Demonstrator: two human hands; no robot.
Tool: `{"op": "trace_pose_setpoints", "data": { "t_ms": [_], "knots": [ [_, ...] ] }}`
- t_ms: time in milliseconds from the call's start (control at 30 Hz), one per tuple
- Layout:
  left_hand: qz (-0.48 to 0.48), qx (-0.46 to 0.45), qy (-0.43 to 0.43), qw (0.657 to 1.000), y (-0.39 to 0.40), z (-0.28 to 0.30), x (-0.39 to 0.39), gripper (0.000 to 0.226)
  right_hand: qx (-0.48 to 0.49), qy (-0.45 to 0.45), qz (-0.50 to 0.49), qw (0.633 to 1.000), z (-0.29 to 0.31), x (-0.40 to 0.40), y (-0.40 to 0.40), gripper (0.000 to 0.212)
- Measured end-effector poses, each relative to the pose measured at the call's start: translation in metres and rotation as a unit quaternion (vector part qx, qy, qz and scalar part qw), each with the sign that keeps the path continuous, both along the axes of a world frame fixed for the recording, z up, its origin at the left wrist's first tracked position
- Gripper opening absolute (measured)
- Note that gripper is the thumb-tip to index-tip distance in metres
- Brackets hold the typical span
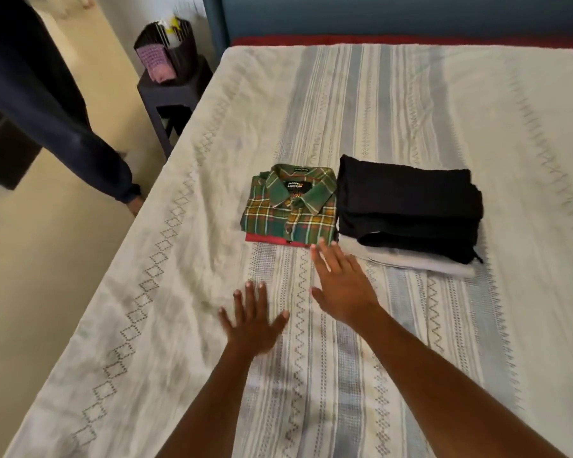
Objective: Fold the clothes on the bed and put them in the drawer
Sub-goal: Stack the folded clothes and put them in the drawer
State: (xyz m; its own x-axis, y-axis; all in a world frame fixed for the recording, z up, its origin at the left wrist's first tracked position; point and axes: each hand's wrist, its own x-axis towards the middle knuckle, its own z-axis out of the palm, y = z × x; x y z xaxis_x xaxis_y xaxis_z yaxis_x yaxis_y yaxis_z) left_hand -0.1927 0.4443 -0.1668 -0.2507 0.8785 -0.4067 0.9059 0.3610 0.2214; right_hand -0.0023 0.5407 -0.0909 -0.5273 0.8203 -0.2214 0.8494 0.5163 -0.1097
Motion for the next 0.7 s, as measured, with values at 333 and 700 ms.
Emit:
{"op": "trace_pose_setpoints", "data": {
  "t_ms": [333, 700],
  "knots": [
    [0.012, 0.024, 0.017, 0.999, 0.001, -0.044, -0.002, 0.085, 0.072, -0.104, -0.066, 0.990, -0.033, -0.060, 0.113, 0.076],
    [0.010, 0.064, -0.077, 0.995, -0.007, -0.017, -0.009, 0.096, 0.156, -0.158, 0.117, 0.968, -0.003, -0.041, 0.062, 0.056]
  ]
}}
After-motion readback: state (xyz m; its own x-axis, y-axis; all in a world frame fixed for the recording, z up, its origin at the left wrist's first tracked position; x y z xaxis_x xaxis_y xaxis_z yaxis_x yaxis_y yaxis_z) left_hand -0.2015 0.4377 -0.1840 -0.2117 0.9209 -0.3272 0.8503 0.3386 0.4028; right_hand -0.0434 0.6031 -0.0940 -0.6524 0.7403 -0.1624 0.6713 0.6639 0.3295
